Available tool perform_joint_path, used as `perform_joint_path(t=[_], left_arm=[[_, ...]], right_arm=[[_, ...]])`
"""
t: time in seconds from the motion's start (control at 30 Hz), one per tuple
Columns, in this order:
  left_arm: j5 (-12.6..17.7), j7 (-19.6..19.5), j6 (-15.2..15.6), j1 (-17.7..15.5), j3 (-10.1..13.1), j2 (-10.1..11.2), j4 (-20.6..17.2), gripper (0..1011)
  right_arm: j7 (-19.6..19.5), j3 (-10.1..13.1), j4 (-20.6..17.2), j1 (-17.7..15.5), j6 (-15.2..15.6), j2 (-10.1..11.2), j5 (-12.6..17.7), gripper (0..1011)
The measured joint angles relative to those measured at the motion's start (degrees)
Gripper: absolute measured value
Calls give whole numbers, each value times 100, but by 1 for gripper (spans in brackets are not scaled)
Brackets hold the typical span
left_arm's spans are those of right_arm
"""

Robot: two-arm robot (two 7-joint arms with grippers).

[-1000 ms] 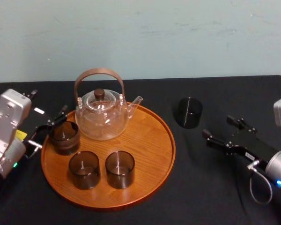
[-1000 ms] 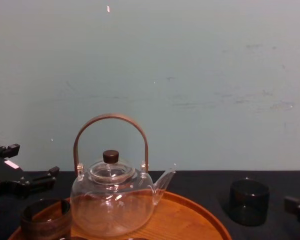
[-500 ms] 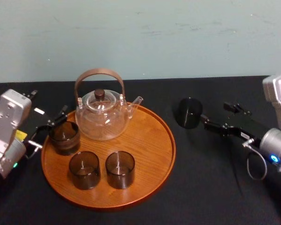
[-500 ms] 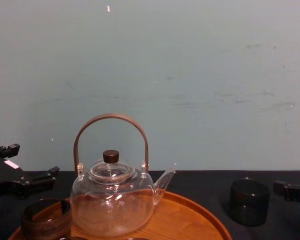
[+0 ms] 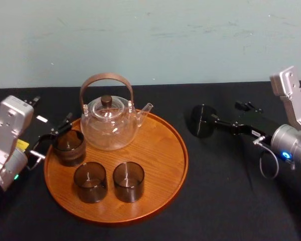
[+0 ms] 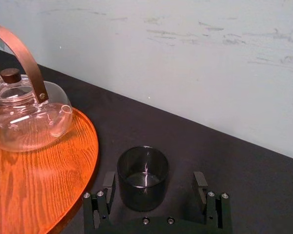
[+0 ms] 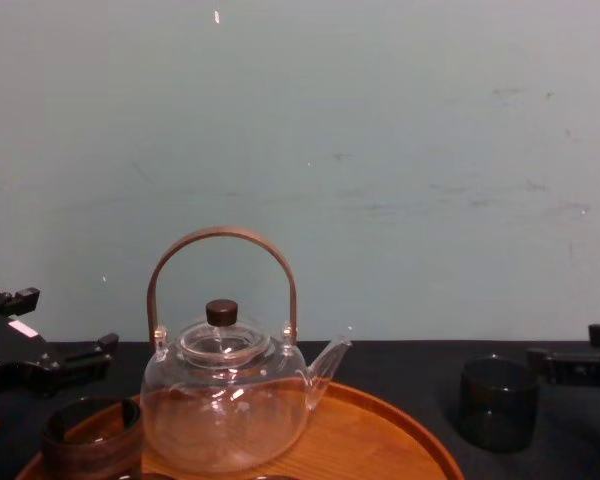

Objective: Pick up the glass from the table and place it on the tray.

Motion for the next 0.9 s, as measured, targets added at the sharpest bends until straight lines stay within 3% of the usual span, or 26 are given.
perform_joint_path(t=[0.53, 0.9], left_arm=[[0, 0, 0, 0, 0, 0, 0, 1001], [0, 0, 0, 0, 0, 0, 0, 1001]], right_arm=[[331, -400, 1148, 779, -281, -399, -166, 1003], [444, -510, 1527, 1025, -380, -526, -211, 1003]])
